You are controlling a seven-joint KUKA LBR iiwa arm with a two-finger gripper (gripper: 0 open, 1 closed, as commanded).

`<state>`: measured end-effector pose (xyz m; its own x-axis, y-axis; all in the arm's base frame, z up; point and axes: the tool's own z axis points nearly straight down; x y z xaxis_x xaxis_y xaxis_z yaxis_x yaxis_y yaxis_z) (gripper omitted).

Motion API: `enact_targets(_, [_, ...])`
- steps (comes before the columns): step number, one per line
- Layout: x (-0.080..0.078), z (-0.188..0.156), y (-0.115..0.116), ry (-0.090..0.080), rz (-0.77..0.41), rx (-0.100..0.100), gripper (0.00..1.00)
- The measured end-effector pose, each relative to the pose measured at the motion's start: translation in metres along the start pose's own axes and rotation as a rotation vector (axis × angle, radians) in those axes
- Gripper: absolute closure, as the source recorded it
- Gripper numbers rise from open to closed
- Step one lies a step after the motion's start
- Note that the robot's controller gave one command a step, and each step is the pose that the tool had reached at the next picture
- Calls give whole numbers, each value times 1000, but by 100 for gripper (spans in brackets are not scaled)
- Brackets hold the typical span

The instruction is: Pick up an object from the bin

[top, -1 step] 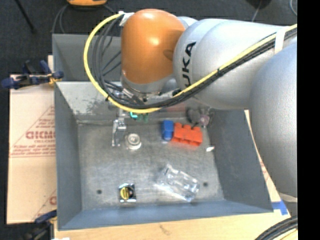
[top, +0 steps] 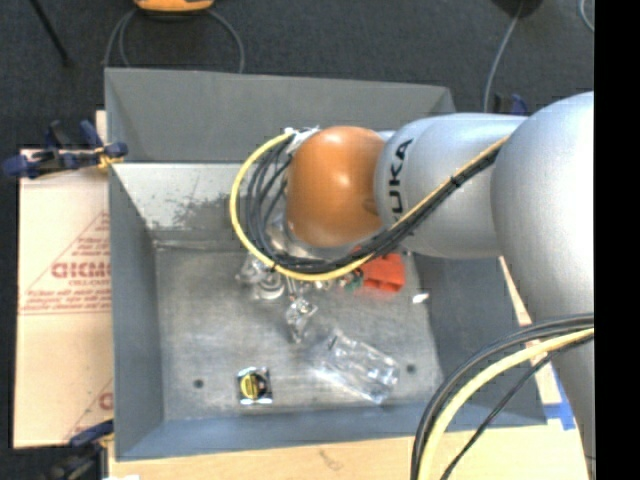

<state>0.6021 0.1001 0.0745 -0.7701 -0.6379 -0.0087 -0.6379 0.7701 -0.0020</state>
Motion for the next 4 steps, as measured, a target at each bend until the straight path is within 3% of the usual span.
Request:
enact_targets(1, [-12,-28,-59,2,-209,4,0])
enact_targets(2, [-25,-26,-48,3,-315,1,0])
enact_targets(3, [-26,-1,-45,-2,-648,5,0])
enact_targets(4, [-28,-4,-46,-3,-641,0,0])
